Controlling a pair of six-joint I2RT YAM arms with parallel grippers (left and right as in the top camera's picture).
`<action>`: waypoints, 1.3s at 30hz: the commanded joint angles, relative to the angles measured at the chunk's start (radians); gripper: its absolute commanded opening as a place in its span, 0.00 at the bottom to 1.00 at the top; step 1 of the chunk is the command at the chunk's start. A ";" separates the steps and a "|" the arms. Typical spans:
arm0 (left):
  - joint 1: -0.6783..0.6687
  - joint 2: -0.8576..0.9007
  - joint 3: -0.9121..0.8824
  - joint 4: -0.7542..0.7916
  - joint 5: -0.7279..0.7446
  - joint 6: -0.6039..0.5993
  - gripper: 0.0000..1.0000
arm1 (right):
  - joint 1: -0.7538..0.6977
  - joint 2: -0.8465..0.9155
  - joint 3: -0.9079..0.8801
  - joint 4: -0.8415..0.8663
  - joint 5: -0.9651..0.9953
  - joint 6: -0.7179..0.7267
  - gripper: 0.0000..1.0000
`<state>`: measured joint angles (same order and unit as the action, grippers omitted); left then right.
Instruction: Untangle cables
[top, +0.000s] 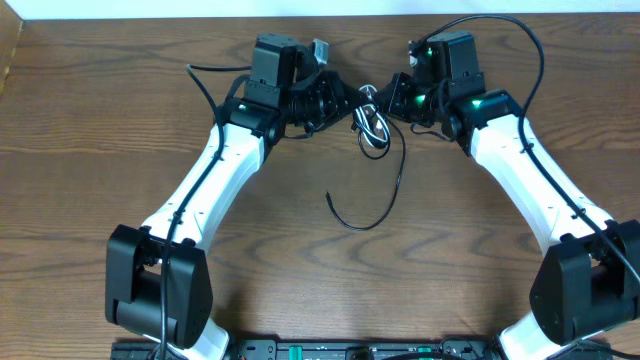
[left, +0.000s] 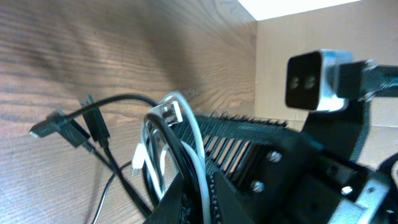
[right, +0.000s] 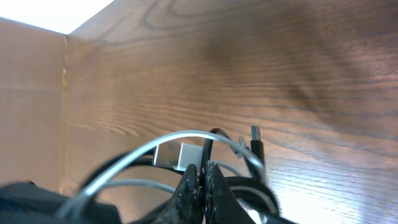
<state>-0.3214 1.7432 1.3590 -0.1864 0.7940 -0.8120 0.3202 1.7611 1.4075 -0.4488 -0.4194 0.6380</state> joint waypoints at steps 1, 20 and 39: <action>0.049 -0.019 0.019 0.037 0.032 0.016 0.07 | 0.016 0.020 0.002 -0.033 -0.069 -0.168 0.01; 0.069 -0.019 0.019 0.024 0.048 0.212 0.08 | -0.024 0.019 0.003 0.067 -0.325 0.024 0.17; 0.069 -0.019 0.019 0.024 0.023 0.138 0.07 | 0.000 0.019 0.003 0.072 -0.351 0.096 0.19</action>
<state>-0.2523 1.7432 1.3590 -0.1673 0.8200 -0.6617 0.3126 1.7737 1.4071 -0.3794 -0.7452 0.7128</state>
